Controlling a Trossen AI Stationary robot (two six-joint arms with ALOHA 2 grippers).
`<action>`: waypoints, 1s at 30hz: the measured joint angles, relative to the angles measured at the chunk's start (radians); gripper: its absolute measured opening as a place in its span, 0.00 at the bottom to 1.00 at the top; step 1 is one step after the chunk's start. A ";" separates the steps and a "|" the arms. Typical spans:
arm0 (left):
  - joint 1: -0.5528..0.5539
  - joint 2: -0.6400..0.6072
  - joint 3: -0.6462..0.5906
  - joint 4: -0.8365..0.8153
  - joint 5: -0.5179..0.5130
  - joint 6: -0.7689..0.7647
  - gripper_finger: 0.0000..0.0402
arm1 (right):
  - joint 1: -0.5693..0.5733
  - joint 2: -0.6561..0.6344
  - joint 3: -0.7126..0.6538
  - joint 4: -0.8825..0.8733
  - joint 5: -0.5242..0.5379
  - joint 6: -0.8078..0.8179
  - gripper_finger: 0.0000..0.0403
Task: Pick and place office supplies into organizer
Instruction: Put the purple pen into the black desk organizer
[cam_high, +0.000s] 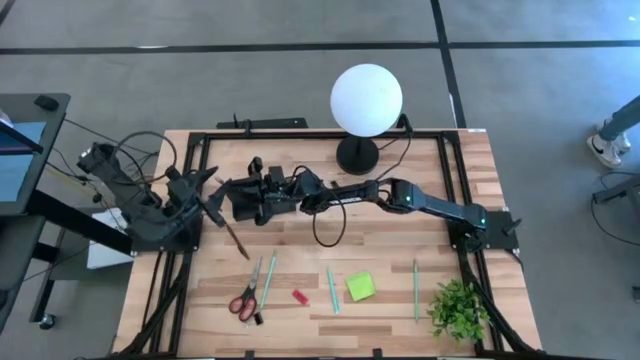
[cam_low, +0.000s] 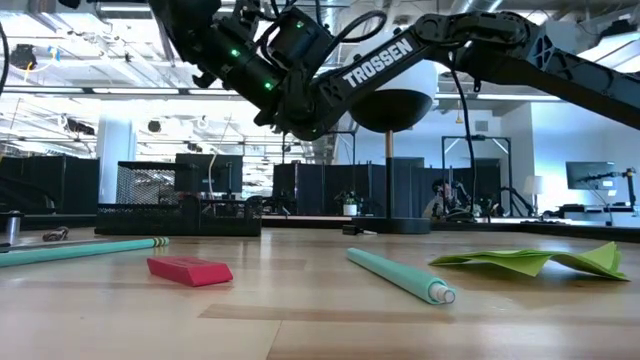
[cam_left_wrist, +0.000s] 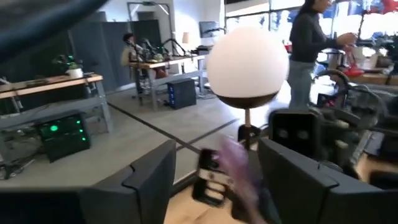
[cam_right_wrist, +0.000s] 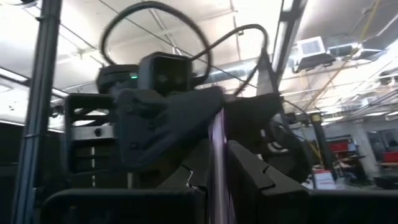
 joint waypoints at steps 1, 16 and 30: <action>0.015 0.000 0.000 0.000 0.006 0.005 0.57 | 0.002 0.000 0.000 0.000 0.001 0.000 0.06; 0.171 0.027 0.003 0.012 0.167 0.030 0.08 | -0.014 0.004 0.030 -0.047 0.016 0.016 0.09; 0.177 -0.009 0.000 -0.051 0.028 0.043 0.04 | -0.039 0.002 0.033 -0.019 0.012 0.139 0.16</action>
